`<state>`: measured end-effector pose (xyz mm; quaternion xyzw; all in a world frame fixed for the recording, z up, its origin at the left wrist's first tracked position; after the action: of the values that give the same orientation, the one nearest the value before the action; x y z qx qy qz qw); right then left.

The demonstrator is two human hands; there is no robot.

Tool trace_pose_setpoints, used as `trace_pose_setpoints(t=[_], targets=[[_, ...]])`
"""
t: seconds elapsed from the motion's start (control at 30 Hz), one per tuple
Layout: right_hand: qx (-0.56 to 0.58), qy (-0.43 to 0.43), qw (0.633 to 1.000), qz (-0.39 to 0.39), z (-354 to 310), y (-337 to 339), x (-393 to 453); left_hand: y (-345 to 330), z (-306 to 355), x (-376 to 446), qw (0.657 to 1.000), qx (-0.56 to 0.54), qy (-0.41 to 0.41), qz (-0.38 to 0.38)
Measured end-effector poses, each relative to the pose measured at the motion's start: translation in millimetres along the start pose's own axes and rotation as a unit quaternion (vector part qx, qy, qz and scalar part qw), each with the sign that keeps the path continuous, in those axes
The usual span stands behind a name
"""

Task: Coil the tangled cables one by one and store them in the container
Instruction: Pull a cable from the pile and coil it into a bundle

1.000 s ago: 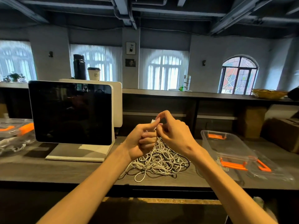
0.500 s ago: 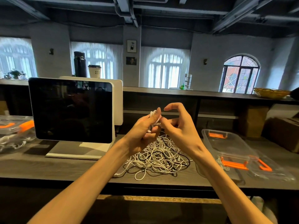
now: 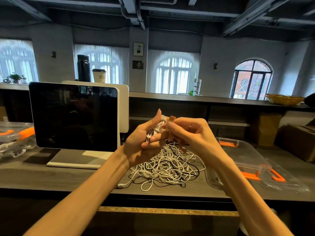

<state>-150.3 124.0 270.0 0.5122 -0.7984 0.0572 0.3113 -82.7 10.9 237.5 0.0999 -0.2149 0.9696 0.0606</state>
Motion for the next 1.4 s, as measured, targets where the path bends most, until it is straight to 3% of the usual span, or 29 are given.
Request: trace_pose_setpoints(t=[0.1, 0.3, 0.83, 1.03, 1.17, 1.27, 1.4], targets=[[-0.021, -0.009, 1.000, -0.004, 0.4, 0.8, 0.5, -1.5, 0.8, -0.1, 1.000, 0.023, 0.000, 0.009], [-0.099, -0.043, 0.994, -0.033, -6.2, -1.2, 2.7, 1.0, -2.1, -3.6, 0.987, 0.101, -0.017, 0.121], [-0.290, -0.147, 0.944, -0.054, -21.0, 0.5, 21.5, 1.6, -2.6, 1.5, 0.969, 0.165, -0.040, 0.177], [-0.324, -0.206, 0.916, -0.116, -17.4, -7.5, 24.9, -6.4, 6.8, 2.8, 0.934, 0.282, -0.052, 0.211], [-0.365, -0.197, 0.902, -0.121, -20.5, -8.2, 27.6, -8.9, 4.2, 1.2, 0.933, 0.291, -0.040, 0.205], [-0.350, -0.194, 0.907, -0.128, -21.3, -10.4, 28.0, -9.9, 4.4, -0.8, 0.930, 0.304, -0.043, 0.201], [-0.243, -0.162, 0.943, -0.161, -22.9, -10.7, 25.7, -3.4, 15.8, -4.0, 0.914, 0.335, -0.071, 0.217]])
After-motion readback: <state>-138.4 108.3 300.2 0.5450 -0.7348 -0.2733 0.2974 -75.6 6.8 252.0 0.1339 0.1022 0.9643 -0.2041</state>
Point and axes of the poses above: each hand's wrist, its own x-axis towards the middle knuckle, its own y-axis out of the back of the hand, z = x × y, the point moved 5 cm from there along x, towards the middle knuckle, and after that the axes turned 6 degrees about x, right-handed, at the moved point
